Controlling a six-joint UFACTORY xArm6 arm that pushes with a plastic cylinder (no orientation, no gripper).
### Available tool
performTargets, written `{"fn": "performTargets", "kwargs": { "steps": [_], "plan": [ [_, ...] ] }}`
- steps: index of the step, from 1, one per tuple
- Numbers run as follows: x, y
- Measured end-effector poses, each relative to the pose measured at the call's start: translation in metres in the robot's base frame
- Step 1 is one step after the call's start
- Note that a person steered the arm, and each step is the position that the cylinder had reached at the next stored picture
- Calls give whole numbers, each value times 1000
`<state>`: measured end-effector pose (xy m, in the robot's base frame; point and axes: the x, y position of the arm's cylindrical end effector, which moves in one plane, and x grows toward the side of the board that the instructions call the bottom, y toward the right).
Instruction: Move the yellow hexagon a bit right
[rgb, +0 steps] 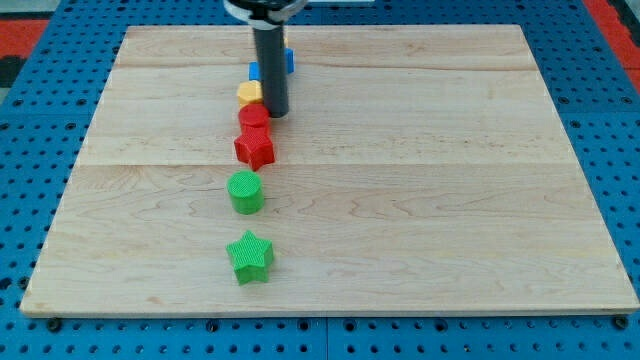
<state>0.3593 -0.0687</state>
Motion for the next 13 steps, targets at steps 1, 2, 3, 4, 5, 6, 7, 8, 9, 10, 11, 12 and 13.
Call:
{"fn": "performTargets", "kwargs": {
  "steps": [1, 2, 3, 4, 5, 6, 7, 8, 9, 10, 11, 12, 13],
  "plan": [
    [0, -8],
    [0, 44],
    [0, 21],
    [15, 71],
    [105, 142],
    [239, 146],
    [260, 126],
    [259, 34],
    [253, -104],
    [201, -168],
    [131, -197],
    [53, -188],
    [26, -128]
  ]
}}
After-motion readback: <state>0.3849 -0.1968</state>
